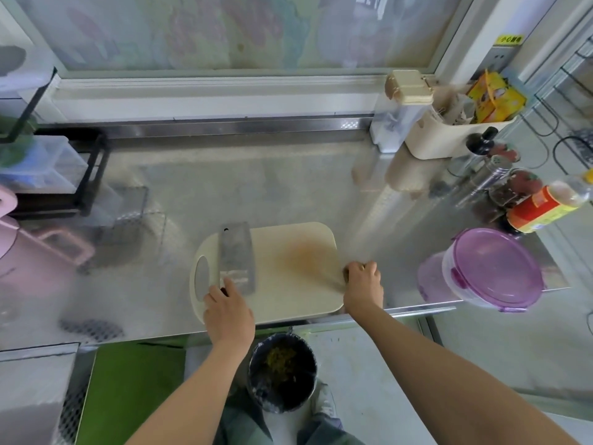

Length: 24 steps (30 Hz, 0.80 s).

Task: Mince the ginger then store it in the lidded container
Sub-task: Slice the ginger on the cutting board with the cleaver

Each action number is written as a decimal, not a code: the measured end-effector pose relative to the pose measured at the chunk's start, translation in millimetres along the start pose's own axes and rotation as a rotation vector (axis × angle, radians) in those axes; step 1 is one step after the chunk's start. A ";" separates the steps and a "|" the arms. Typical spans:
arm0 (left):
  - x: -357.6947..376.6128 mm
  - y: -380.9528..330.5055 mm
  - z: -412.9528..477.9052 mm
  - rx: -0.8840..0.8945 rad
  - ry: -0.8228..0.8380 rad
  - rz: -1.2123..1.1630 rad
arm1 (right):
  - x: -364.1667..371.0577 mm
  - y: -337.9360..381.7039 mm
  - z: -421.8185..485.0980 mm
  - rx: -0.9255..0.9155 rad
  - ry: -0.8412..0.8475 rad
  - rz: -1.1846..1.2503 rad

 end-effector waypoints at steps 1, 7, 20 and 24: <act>-0.5 0.5 0.6 0.004 0.006 -0.003 | 1.5 -1.1 0.4 -0.018 -0.013 0.036; -7.0 8.7 1.7 0.005 0.016 -0.134 | 4.5 47.4 -3.3 -0.393 -0.038 0.305; -16.7 36.0 16.2 -0.009 0.101 -0.323 | 22.4 70.3 -6.2 -0.501 0.038 0.468; -23.2 32.4 26.2 0.018 0.136 -0.403 | 12.9 66.1 0.1 -0.367 0.017 0.511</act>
Point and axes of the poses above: each hand's wrist, its own z-axis towards the middle knuckle, its own x-axis out of the palm, y = z × x, the point moved 3 cm from there along z, towards the middle knuckle, and after that the axes turned 1 degree about x, right-handed, at the moved point
